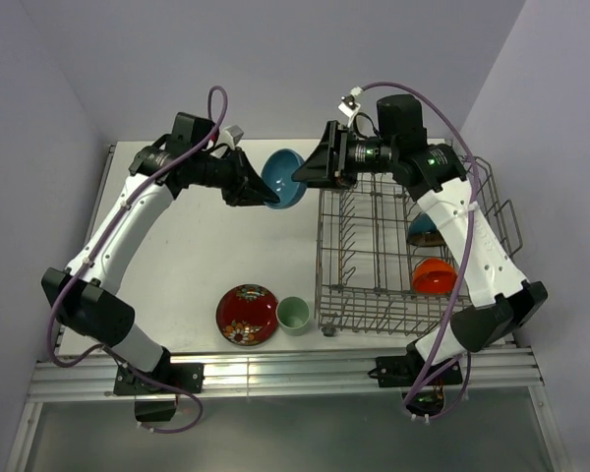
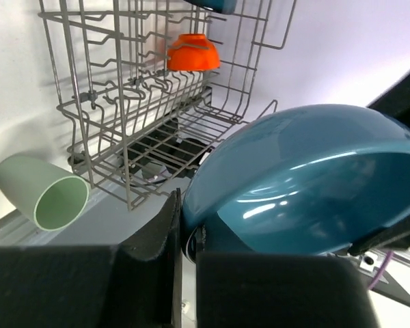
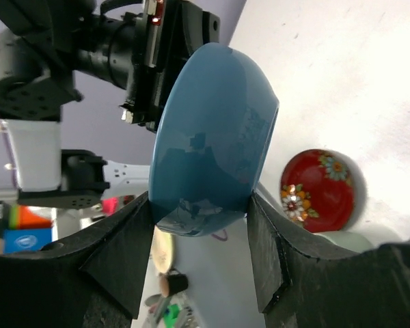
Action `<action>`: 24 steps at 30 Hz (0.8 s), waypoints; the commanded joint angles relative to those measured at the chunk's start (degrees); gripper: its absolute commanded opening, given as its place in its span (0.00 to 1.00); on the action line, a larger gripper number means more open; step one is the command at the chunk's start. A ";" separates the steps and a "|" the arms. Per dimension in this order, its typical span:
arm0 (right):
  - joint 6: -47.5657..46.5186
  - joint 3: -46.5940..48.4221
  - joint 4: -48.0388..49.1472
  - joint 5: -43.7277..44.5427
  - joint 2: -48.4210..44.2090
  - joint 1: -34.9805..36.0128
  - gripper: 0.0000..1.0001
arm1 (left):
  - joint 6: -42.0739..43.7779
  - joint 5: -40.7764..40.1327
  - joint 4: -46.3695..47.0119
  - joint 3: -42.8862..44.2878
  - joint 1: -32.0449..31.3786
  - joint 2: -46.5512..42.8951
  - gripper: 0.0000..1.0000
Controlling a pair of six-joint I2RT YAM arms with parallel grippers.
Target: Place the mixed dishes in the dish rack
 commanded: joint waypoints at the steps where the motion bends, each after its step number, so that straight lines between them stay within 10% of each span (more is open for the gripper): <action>1: -11.38 9.52 -14.27 10.59 2.72 1.06 0.52 | 6.05 -6.88 -12.52 6.53 -0.42 1.93 0.00; 13: -23.64 11.57 -23.65 40.60 -1.92 12.72 0.66 | 8.01 -21.24 -29.19 5.93 -2.00 1.59 0.00; 24: -23.05 4.45 -18.29 42.90 -6.31 20.75 0.73 | 7.74 -17.46 -29.10 -0.67 -2.26 -3.16 0.00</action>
